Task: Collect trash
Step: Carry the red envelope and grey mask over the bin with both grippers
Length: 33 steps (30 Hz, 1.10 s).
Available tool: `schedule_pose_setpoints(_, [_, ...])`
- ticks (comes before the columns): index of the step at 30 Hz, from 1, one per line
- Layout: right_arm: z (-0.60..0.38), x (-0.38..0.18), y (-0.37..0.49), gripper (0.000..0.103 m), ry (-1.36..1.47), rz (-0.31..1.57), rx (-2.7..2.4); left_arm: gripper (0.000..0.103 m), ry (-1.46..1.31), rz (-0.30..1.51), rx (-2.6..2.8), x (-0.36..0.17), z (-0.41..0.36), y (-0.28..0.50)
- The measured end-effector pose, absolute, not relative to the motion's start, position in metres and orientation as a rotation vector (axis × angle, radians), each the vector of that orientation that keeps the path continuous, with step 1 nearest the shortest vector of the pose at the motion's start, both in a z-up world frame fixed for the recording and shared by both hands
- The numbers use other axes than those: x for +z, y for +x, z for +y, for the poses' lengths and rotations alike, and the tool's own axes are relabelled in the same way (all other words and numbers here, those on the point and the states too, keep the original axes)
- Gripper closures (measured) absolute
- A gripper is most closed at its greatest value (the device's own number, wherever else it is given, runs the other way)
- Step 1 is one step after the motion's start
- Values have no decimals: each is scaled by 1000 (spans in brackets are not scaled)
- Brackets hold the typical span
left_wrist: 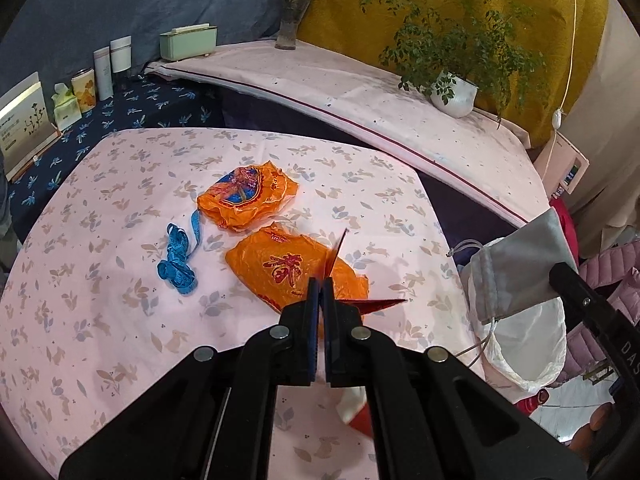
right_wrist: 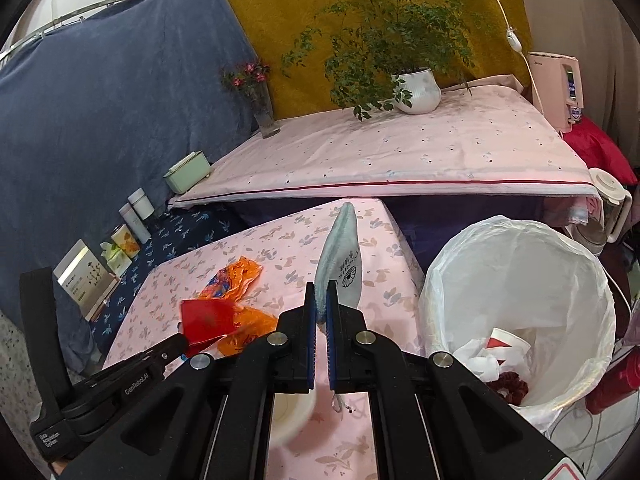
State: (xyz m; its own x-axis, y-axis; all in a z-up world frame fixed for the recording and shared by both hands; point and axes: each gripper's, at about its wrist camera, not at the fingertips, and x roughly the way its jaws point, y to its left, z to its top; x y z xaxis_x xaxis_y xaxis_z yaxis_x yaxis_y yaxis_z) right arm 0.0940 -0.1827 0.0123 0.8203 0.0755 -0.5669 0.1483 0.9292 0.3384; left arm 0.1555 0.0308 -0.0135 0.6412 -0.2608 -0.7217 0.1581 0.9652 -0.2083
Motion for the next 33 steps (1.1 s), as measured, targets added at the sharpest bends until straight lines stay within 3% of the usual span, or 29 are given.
schedule_pose_setpoints(12, [-199,17,82,99,404,584,-53,102,-108,819,-265,0,11,152])
schedule_pose_setpoints(33, [-283,25,51,99,467,528,-202,103,-38,789,-452,29,-92,142])
